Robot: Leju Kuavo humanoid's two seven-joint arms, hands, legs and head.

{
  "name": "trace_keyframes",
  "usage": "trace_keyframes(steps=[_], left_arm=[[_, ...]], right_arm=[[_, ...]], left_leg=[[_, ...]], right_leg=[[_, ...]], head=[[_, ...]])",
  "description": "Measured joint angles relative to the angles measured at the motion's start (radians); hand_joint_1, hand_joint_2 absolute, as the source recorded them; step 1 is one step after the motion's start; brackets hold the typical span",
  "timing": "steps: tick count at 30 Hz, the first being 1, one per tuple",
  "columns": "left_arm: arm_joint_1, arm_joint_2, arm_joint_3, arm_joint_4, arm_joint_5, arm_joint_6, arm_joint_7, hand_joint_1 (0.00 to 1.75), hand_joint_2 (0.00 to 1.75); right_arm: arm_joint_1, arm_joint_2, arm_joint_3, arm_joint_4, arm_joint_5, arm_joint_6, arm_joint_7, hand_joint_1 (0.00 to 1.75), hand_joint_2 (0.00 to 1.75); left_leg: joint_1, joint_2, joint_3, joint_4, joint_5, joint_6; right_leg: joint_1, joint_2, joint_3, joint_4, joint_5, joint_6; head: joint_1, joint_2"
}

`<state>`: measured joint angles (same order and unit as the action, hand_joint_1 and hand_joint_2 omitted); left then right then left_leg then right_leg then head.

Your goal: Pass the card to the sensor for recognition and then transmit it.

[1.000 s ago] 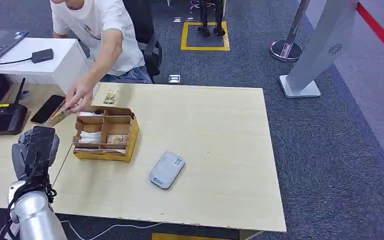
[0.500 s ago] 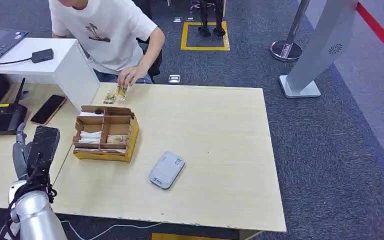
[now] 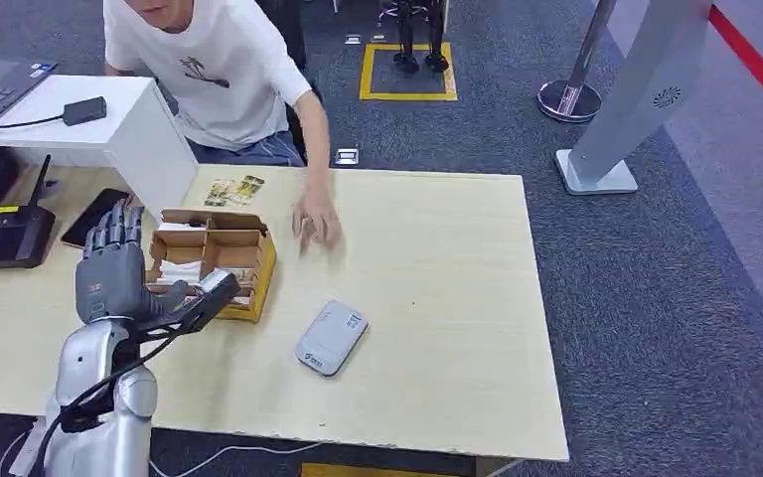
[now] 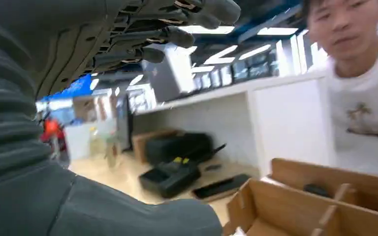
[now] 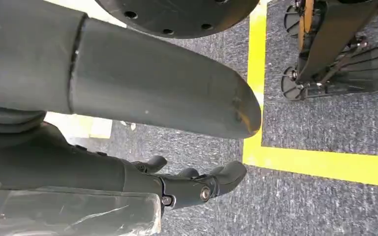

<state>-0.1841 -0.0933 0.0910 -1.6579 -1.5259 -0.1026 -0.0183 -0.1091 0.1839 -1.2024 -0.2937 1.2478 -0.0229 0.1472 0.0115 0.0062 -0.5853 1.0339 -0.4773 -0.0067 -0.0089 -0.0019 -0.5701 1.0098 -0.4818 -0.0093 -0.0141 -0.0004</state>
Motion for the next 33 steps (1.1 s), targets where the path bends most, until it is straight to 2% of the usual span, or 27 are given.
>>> trace_keyframes(steps=[3,6,11,15,22,26,33], left_arm=[[-0.002,0.096,-0.125,0.011,0.000,0.006,0.026,0.00,1.75],[-0.016,0.185,-0.229,0.034,0.000,0.003,0.016,0.00,1.75],[-0.047,0.264,-0.311,0.076,0.000,-0.001,0.006,0.00,1.75],[-0.060,0.288,-0.340,0.089,0.000,-0.007,0.006,0.00,1.75],[-0.072,0.307,-0.368,0.110,0.014,-0.069,-0.004,0.00,1.75],[-0.072,0.312,-0.372,0.112,0.065,-0.117,-0.006,0.00,1.75],[-0.069,0.322,-0.397,0.107,0.164,-0.156,-0.003,0.00,1.75]], right_arm=[[0.000,-0.002,0.000,0.001,0.001,0.002,-0.004,0.00,0.00],[0.000,-0.005,0.000,0.002,0.003,0.005,-0.007,0.00,0.00],[0.000,-0.010,0.000,0.005,0.012,0.010,-0.006,0.00,0.00],[0.000,-0.011,0.000,0.007,0.016,0.009,-0.006,0.00,0.00],[0.000,-0.013,0.000,0.009,0.013,0.007,-0.003,0.00,0.00],[0.000,-0.015,0.000,0.009,0.008,0.004,-0.003,0.00,0.00],[0.001,-0.018,0.000,0.009,-0.003,0.002,0.000,0.00,0.00]], left_leg=[[0.000,0.000,0.000,0.000,0.000,0.000],[0.000,0.000,0.000,0.000,0.000,0.000],[0.000,0.001,0.000,0.000,0.000,0.000],[0.000,0.001,0.000,0.000,0.000,0.000],[0.000,0.001,0.000,0.000,0.000,0.000],[0.000,0.001,0.000,0.000,0.000,0.000],[0.000,0.000,0.000,0.000,0.000,0.000]], right_leg=[[0.000,0.001,0.000,0.000,0.000,0.000],[0.000,0.000,0.000,0.000,0.000,0.000],[0.000,0.001,0.000,0.000,0.000,0.000],[0.000,0.001,0.000,0.000,0.000,0.000],[0.000,0.001,0.000,0.000,0.000,0.000],[0.000,0.001,0.000,0.000,0.000,0.000],[0.000,0.000,0.000,0.000,0.000,0.000]], head=[[0.000,0.000],[0.000,0.000],[0.000,0.000],[0.000,0.000],[0.000,0.000],[0.000,0.000],[0.000,0.000]])
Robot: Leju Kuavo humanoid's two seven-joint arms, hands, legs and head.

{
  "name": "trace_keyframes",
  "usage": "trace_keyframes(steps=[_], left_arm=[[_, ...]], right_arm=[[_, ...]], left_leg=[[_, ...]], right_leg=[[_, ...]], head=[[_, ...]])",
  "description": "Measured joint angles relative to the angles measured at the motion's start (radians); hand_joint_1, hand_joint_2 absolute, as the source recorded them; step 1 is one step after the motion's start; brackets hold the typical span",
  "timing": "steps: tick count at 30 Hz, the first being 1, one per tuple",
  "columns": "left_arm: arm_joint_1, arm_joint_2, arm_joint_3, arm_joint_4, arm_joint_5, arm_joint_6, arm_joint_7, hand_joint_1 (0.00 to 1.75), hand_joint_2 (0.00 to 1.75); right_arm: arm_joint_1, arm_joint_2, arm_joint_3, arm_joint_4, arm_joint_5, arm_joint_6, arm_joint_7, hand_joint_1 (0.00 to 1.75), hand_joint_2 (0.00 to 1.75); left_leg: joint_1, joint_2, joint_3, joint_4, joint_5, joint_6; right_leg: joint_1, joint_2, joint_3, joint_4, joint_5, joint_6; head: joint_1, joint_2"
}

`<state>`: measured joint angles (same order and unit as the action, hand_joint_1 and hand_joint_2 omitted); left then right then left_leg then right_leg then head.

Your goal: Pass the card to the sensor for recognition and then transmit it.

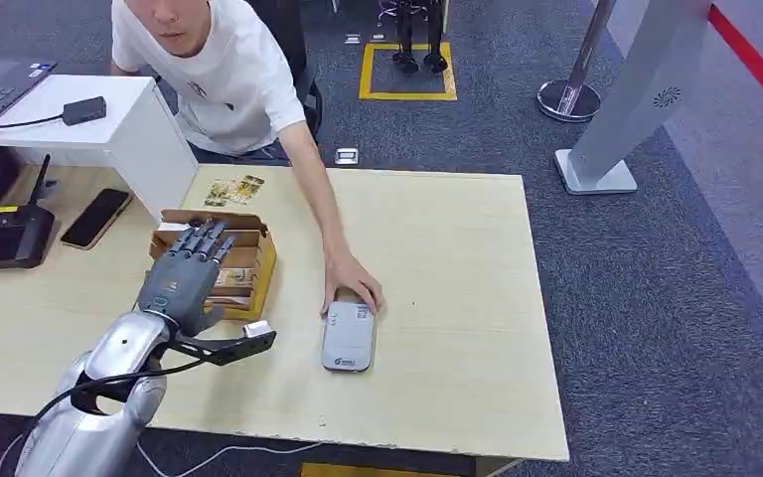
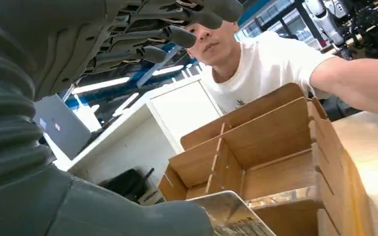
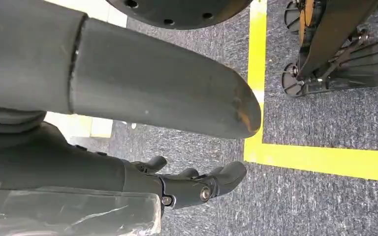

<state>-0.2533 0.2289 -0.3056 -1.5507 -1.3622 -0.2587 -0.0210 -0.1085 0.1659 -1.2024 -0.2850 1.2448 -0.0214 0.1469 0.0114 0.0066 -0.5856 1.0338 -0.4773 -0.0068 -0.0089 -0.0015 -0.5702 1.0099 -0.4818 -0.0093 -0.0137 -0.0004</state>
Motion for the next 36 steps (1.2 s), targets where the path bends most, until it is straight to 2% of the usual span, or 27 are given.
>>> trace_keyframes(steps=[19,36], left_arm=[[0.008,0.017,-0.038,-0.007,0.006,-0.053,0.065,0.00,1.75],[0.074,0.051,-0.038,-0.008,0.009,-0.100,0.093,0.00,1.75]], right_arm=[[0.000,-0.004,-0.001,0.001,-0.014,-0.005,0.010,0.00,0.00],[0.000,-0.007,-0.002,0.002,-0.018,-0.009,0.013,0.00,0.00]], left_leg=[[0.000,0.000,0.000,0.000,0.000,0.000],[0.000,0.000,0.000,0.000,0.000,0.000]], right_leg=[[0.000,0.000,0.000,0.000,0.000,0.000],[0.000,0.000,0.000,0.000,0.000,0.000]], head=[[0.000,0.000],[0.000,0.000]])
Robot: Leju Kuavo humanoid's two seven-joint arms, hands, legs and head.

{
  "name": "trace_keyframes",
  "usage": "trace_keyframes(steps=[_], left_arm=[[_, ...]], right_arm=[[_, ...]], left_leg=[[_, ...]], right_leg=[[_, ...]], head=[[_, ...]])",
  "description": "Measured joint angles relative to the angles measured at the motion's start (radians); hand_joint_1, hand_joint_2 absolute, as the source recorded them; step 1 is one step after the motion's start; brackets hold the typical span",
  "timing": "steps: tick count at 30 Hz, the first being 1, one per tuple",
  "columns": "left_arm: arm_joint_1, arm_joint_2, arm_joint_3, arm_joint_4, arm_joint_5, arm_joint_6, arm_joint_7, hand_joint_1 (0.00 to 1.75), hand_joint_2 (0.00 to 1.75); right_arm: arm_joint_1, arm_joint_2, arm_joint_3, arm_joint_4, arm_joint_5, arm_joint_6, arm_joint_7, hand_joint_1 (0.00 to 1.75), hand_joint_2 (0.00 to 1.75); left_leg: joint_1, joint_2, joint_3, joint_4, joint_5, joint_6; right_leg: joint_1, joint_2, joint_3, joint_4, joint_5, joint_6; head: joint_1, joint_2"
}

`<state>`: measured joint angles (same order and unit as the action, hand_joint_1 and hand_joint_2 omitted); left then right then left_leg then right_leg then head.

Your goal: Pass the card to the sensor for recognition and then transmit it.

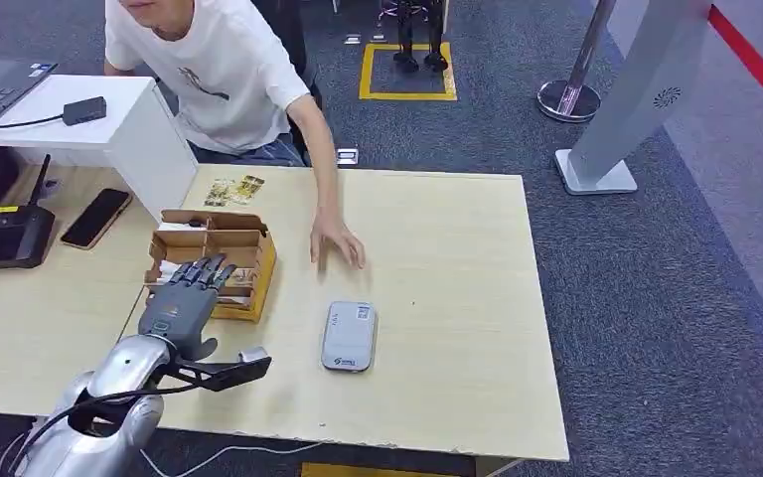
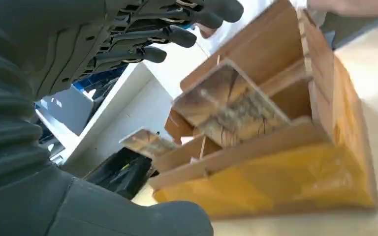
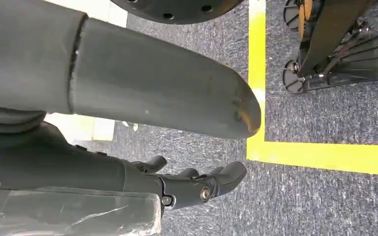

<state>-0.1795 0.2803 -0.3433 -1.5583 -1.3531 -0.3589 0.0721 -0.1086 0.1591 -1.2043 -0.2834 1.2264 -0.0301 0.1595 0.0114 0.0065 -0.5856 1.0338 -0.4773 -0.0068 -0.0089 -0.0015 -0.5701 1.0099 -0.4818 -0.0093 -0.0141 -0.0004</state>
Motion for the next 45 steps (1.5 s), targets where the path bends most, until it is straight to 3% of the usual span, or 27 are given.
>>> trace_keyframes(steps=[14,24,29,32,45], left_arm=[[0.053,-0.006,0.017,-0.033,-0.066,0.005,0.045,0.00,1.75],[0.053,-0.067,0.070,-0.055,-0.169,0.058,0.059,0.00,1.75],[0.042,-0.101,0.085,-0.087,-0.174,0.179,0.170,0.00,1.75],[0.029,-0.108,0.087,-0.108,-0.174,0.178,0.211,0.00,1.75],[0.023,-0.141,0.117,-0.112,-0.174,0.153,0.168,0.00,1.75]], right_arm=[[0.000,0.000,-0.001,0.000,-0.013,-0.009,0.008,0.00,0.00],[0.000,0.000,-0.001,0.000,-0.013,-0.012,0.011,0.00,0.00],[0.000,0.001,-0.001,0.000,-0.011,-0.013,0.018,0.00,0.00],[0.000,0.002,-0.001,0.000,-0.004,-0.013,0.018,0.00,0.00],[0.000,0.003,-0.001,0.001,0.003,-0.013,0.018,0.00,0.00]], left_leg=[[0.000,0.000,0.000,0.000,0.000,0.000],[0.000,0.000,0.000,0.000,0.000,0.000],[0.000,0.000,0.000,0.000,0.000,0.000],[0.000,0.000,0.000,0.000,0.000,0.000],[0.000,0.000,0.000,0.000,0.000,0.000]], right_leg=[[0.000,0.000,0.000,0.000,0.000,0.000],[0.000,0.000,0.000,0.000,0.000,0.000],[0.000,0.000,0.000,0.000,0.000,0.000],[0.000,0.000,0.000,0.000,0.000,0.000],[0.000,0.000,0.000,0.000,0.000,0.000]], head=[[0.000,0.000],[0.000,0.000],[0.000,0.000],[0.000,0.000],[0.000,0.000]])
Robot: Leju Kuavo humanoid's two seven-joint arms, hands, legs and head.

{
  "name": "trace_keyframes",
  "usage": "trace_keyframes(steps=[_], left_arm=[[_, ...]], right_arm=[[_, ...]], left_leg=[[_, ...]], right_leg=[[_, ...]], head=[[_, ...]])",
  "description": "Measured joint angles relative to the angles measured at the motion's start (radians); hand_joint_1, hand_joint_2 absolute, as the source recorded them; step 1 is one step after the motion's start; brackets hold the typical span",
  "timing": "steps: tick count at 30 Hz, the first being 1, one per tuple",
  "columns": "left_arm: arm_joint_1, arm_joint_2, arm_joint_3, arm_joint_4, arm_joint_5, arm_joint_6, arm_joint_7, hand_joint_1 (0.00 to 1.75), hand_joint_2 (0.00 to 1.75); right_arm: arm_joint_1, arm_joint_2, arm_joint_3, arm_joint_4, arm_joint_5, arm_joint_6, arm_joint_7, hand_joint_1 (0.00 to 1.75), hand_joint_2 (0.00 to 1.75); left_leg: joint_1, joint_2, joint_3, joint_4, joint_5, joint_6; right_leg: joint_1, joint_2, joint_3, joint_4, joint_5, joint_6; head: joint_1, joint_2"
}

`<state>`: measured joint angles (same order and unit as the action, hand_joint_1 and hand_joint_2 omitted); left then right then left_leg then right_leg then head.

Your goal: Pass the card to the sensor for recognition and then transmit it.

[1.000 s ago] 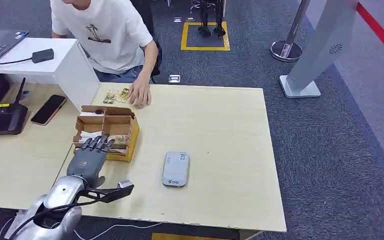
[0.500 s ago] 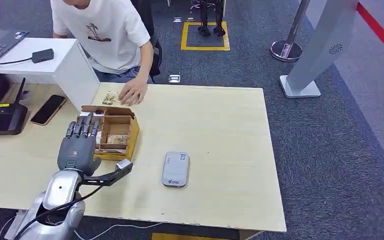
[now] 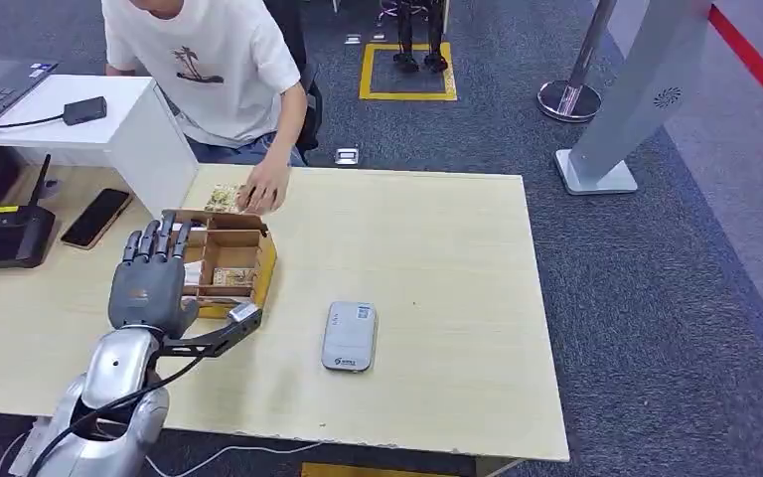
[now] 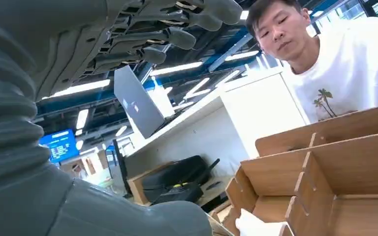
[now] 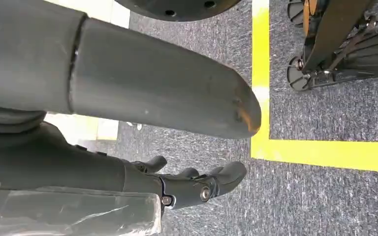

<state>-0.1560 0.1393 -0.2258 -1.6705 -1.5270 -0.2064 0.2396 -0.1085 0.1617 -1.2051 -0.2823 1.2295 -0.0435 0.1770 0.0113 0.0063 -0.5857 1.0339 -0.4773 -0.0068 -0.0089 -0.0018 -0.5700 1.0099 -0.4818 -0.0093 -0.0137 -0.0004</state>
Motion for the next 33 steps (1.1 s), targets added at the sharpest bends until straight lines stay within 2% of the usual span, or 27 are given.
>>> trace_keyframes(steps=[7,18,33], left_arm=[[0.000,-0.022,0.007,0.012,0.000,-0.026,-0.031,0.00,1.75],[-0.031,-0.073,0.048,0.126,0.000,-0.044,-0.115,0.00,1.75],[-0.091,-0.092,0.110,0.193,0.000,-0.069,-0.138,0.00,1.75]], right_arm=[[0.000,0.000,0.000,0.000,0.003,0.001,0.000,0.00,0.00],[-0.001,0.000,0.002,0.000,0.018,0.006,0.000,0.00,0.00],[-0.001,-0.002,0.002,0.000,0.018,0.014,0.000,0.00,0.00]], left_leg=[[0.000,0.000,0.000,0.000,0.000,0.000],[0.000,0.000,0.000,0.000,0.000,0.000],[0.000,0.000,0.000,0.000,0.000,0.000]], right_leg=[[0.000,0.000,0.000,0.000,0.000,0.000],[0.000,0.000,0.000,0.000,0.000,0.000],[0.000,0.000,0.000,0.000,0.000,0.000]], head=[[0.000,0.000],[0.000,0.000],[0.000,0.000]])
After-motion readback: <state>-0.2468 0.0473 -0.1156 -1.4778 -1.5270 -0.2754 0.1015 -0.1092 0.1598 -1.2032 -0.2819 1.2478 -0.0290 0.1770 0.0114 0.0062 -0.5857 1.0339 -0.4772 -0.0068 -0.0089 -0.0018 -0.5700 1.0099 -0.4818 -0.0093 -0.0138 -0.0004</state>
